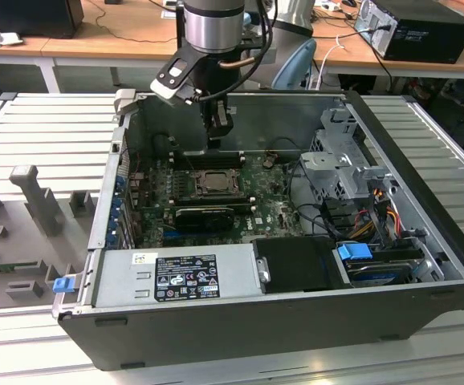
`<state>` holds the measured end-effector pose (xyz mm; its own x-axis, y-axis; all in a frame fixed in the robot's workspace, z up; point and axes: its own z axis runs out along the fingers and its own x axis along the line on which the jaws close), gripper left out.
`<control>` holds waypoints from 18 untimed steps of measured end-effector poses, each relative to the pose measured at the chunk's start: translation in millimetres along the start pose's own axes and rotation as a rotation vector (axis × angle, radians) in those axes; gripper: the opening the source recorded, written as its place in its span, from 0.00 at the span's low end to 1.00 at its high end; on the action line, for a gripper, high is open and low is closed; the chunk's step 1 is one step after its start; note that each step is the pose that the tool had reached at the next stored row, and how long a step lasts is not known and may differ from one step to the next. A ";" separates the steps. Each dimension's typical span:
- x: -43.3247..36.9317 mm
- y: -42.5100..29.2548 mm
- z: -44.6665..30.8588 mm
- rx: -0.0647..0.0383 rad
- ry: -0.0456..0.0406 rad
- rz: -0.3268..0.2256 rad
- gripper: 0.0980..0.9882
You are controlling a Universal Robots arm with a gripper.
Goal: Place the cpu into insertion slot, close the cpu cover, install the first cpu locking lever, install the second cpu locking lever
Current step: 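Install the first cpu locking lever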
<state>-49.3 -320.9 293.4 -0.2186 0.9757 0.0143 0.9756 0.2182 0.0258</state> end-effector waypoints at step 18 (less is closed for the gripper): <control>0.0 0.0 0.1 0.011 -0.0146 -0.320 0.01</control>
<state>-49.3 -320.8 293.3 -0.5139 0.8578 -0.0071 0.8577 0.5140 0.0154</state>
